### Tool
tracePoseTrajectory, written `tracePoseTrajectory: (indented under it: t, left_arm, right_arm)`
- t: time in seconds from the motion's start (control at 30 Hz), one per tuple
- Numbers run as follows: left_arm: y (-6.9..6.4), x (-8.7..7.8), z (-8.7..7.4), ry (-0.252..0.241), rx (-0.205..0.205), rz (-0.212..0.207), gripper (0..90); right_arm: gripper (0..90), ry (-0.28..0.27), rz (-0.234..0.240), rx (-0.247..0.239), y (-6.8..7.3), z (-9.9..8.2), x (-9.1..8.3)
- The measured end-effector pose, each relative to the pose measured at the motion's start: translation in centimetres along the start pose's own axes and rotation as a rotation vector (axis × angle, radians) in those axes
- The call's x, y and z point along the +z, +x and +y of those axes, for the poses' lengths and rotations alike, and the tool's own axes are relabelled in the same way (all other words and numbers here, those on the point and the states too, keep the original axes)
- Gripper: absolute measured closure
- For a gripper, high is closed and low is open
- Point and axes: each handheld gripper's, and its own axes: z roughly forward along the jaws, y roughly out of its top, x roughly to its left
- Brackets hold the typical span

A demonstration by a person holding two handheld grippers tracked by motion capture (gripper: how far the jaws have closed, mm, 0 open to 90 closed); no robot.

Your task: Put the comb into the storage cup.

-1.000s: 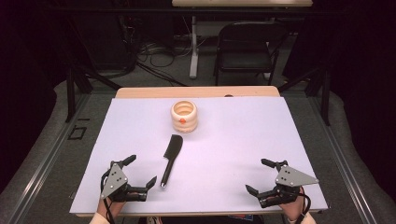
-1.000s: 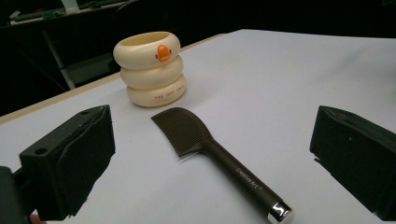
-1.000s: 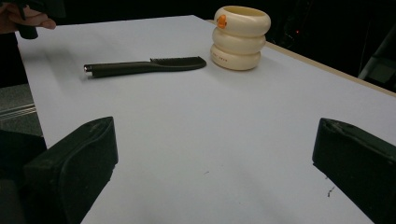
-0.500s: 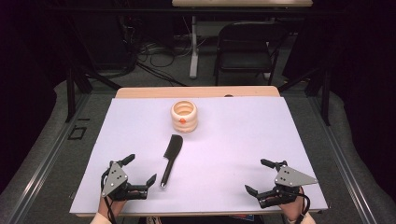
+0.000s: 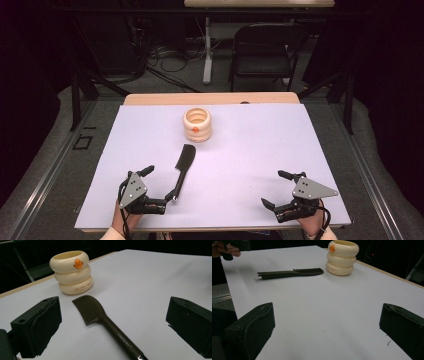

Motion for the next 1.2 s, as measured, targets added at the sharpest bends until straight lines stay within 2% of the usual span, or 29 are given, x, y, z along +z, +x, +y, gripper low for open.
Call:
tracePoseTrajectory:
  t: [0.33,0.47,0.77,0.8,0.9,0.93,1.0,1.03,1.07,1.13,1.17,1.2]
  left_arm:
    - [-0.3,1.0,0.5,0.035,-0.002,-0.019,0.0]
    - [-0.6,1.6,0.8,0.065,0.009,-0.019,0.0]
    - [-1.3,3.1,1.1,0.135,0.027,-0.051,0.1]
    - [-1.4,3.4,1.2,0.163,0.032,-0.057,0.6]
    - [-1.6,3.7,1.2,0.189,0.040,-0.062,1.1]
    - [-1.7,3.8,1.2,0.197,0.042,-0.060,3.2]
    - [-1.9,3.9,1.2,0.231,0.055,-0.078,16.6]
    - [-1.9,3.9,1.2,0.231,0.055,-0.078,18.7]
    - [-1.9,3.9,1.0,0.249,0.063,-0.096,23.3]
    - [-1.9,3.9,1.0,0.259,0.059,-0.105,35.7]
    - [-1.8,3.9,1.0,0.263,0.054,-0.111,35.7]
    - [-1.7,3.9,0.9,0.262,0.039,-0.125,39.5]
  right_arm:
    - [0.0,0.011,0.001,0.003,0.0,0.0,0.1]
    - [0.0,0.011,0.001,0.002,0.0,-0.1,0.1]
    - [0.0,0.016,0.002,0.003,0.0,-0.1,0.1]
    - [0.0,0.016,0.003,0.005,0.0,-0.1,0.1]
    - [0.0,0.015,0.003,0.005,0.0,-0.1,0.1]
    - [0.0,0.015,0.003,0.005,-0.1,-0.1,0.1]
    - [0.0,0.013,0.006,0.004,-0.1,-0.1,0.1]
    - [0.0,0.015,0.005,0.004,-0.1,-0.1,0.1]
    - [0.0,0.014,0.006,0.005,-0.1,-0.1,0.1]
    - [0.0,0.012,0.005,0.002,-0.1,-0.1,0.1]
    - [0.0,0.012,0.006,0.003,0.0,-0.1,0.1]
    - [0.0,0.013,0.008,0.001,0.0,-0.1,0.1]
